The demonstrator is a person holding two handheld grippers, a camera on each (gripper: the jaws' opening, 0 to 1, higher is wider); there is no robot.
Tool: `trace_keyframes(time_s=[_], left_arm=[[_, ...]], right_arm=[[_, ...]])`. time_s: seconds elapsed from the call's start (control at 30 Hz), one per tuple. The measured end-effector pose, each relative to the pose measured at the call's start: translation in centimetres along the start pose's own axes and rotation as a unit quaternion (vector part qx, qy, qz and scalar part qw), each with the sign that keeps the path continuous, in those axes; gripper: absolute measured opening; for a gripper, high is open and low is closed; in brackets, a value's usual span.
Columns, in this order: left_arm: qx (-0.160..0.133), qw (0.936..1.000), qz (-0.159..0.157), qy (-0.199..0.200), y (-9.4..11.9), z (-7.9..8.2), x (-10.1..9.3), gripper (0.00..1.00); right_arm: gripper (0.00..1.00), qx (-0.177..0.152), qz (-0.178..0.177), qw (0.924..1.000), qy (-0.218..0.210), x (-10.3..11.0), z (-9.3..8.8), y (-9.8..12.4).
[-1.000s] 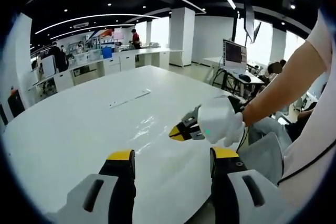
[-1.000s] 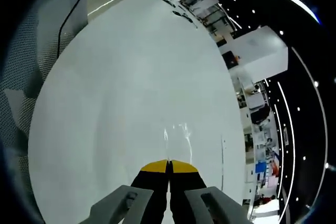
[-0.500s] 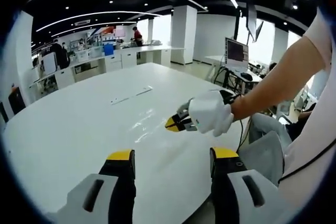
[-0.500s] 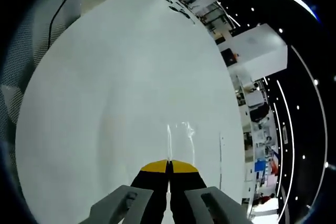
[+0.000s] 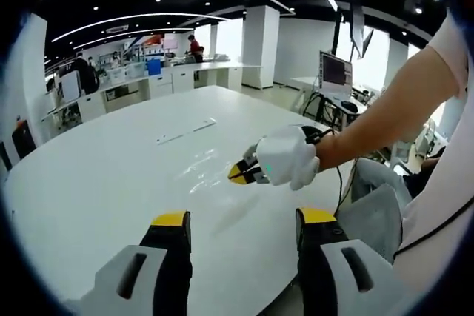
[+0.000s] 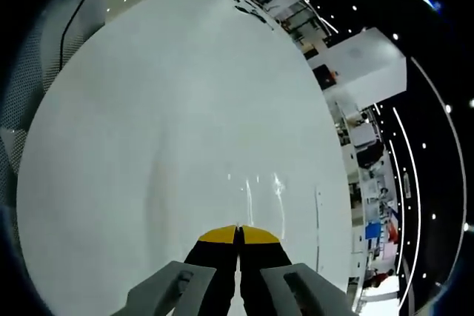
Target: Arrange the food packaging bags into a neat stack by flattening each bag and aligning their edges.
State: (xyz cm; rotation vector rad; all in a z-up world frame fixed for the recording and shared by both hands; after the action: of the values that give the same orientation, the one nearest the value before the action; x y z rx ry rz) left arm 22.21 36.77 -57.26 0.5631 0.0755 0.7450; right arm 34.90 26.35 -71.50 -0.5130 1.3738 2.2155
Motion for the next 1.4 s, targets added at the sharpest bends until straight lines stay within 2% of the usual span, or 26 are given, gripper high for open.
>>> trace_keyframes(time_s=[0.17, 0.27, 0.33, 0.5, 0.7, 0.8, 0.97, 1.07, 1.4], left_arm=[[0.0, 1.0, 0.0, 0.002, -0.1, 0.0, 0.0, 0.55], [0.001, 1.0, -0.001, 0.001, -0.2, 0.0, 0.0, 0.55], [0.001, 1.0, -0.002, 0.0, -0.3, 0.1, -0.1, 0.55], [0.001, 1.0, -0.003, -0.004, -0.2, 0.4, -0.2, 0.55], [0.001, 1.0, -0.004, -0.005, -0.1, 0.3, -0.3, 0.55], [0.0, 1.0, -0.005, -0.006, -0.1, 0.3, -0.4, 0.55], [-0.001, 1.0, -0.004, -0.007, 0.0, 0.2, -0.4, 0.55], [-0.001, 1.0, -0.003, -0.007, 0.1, 0.1, -0.5, 0.55], [0.001, 1.0, 0.001, -0.005, 0.5, -0.4, -0.7, 0.54]], right_arm=[[0.0, -0.002, 0.005, 1.0, -0.007, 0.2, 0.0, 0.0], [0.05, -0.001, 0.01, 0.9997, -0.021, 0.5, -0.1, -0.1], [0.05, 0.001, 0.011, 0.9998, -0.019, 0.6, -0.1, 0.0], [0.09, 0.006, 0.027, 0.9994, -0.023, 1.4, -0.5, -0.1], [0.15, 0.011, 0.07, 0.9971, -0.026, 3.3, -0.8, 0.0], [0.16, 0.014, 0.074, 0.9966, -0.035, 3.5, -1.0, 0.1], [0.17, 0.009, 0.086, 0.9954, -0.042, 3.8, -0.8, 0.4], [0.18, 0.013, 0.096, 0.9934, -0.061, 4.1, -0.8, 0.4], [0.17, 0.016, 0.105, 0.9922, -0.067, 4.4, -0.6, 0.7]])
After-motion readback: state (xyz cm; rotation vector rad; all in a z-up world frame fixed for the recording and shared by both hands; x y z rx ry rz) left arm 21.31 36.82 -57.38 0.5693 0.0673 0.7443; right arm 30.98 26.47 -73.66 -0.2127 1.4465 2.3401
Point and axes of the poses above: the point that each gripper's makers call its tool centre point, and the gripper's own axes: y roughly backward along the fingers, x roughly to its left, z roughly out of its top, the point moved 1 cm from there along y, roughly backward along the fingers, and after that the axes turned 15 degrees about -y, right-handed, at the moved point
